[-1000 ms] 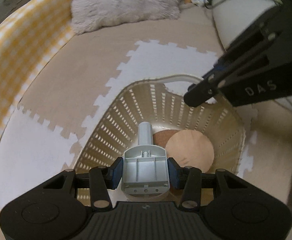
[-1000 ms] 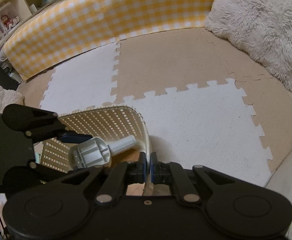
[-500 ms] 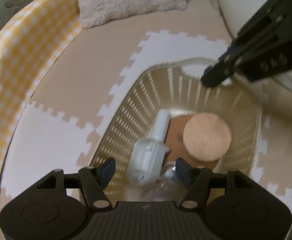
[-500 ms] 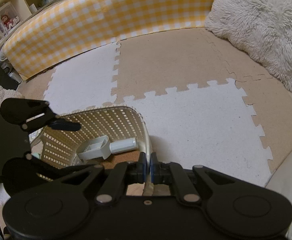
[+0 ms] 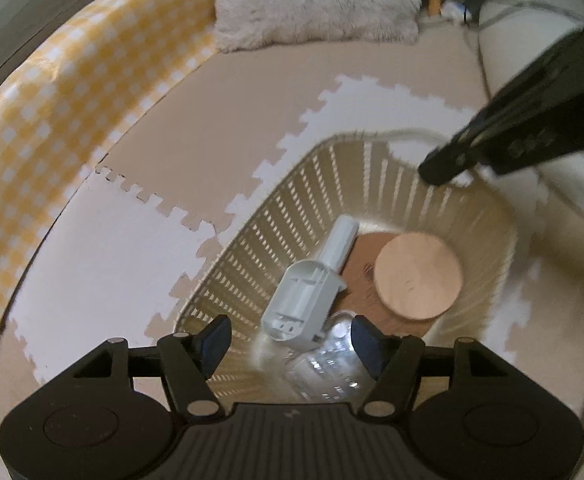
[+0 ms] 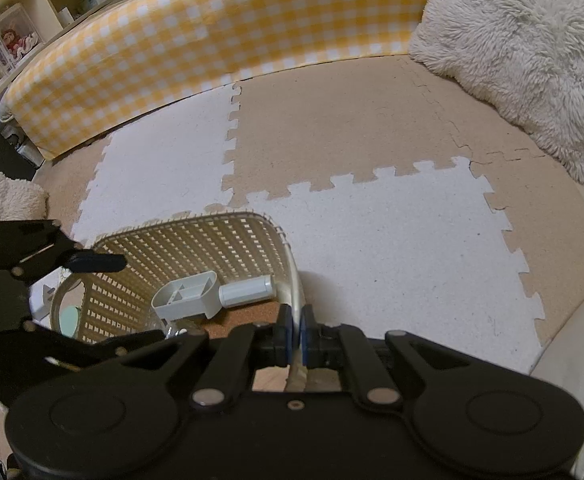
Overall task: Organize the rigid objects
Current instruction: 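Carry the white holder with the left tool into the basket and release, then move the left tool back and grasp the white round knob cap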
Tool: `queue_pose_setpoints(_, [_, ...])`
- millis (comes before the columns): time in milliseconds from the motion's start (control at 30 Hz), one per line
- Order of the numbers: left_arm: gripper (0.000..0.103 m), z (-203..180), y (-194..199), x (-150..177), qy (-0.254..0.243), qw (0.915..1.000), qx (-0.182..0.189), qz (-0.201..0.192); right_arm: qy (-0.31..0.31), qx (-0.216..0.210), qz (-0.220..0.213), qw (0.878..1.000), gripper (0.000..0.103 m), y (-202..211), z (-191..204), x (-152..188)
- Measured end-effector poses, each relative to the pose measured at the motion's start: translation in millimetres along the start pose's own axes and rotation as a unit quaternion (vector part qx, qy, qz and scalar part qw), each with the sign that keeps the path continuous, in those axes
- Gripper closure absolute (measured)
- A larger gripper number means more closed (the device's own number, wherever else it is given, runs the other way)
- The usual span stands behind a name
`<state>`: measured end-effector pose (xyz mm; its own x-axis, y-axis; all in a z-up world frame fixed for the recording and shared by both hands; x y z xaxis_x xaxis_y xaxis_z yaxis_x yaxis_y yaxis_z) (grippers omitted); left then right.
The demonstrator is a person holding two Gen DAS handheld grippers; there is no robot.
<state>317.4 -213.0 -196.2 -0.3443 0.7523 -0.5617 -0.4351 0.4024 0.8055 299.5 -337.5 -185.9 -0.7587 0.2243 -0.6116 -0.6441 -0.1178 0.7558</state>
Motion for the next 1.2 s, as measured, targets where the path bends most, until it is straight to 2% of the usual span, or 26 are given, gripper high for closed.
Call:
queue_pose_setpoints(100, [0.035,-1.5,15.9,-4.0,0.032,0.9992,0.015,-0.016,0.001,0.0,0.0,1.0,0.098,0.1,-0.3,-0.1])
queue_pose_setpoints(167, [0.028,-3.7,24.2,-5.5,0.045,0.9985,0.021,-0.024,0.0,0.0,0.0,1.0,0.098,0.1,-0.4,-0.2])
queue_pose_setpoints(633, [0.006,-20.4,78.5,2.2,0.104,0.9931,0.005,-0.054,0.001,0.001,0.0,1.0,0.098,0.2,-0.3,-0.4])
queue_pose_setpoints(867, [0.0,-12.1,97.2,17.2,0.166,0.9832,-0.027,-0.071,0.003,0.001,0.0,1.0,0.098,-0.1,-0.7,-1.2])
queue_pose_setpoints(1200, [0.0,27.1,112.4,58.9,0.254,0.961,-0.088,-0.065,0.004,0.002,0.0,1.0,0.098,-0.3,-0.6,-1.2])
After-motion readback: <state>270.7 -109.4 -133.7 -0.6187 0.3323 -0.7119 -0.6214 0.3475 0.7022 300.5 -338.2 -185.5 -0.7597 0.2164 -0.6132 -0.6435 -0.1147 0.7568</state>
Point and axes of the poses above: each gripper's, at about its wrist camera, not at the fingertips, and y roughly against the way its jaws point, z to its left, x to its underside, the point moved 10 cm from there along -y, roughly the way its jaws point, and after that the axes turned 9 degrees about -z, right-handed, at the moved point
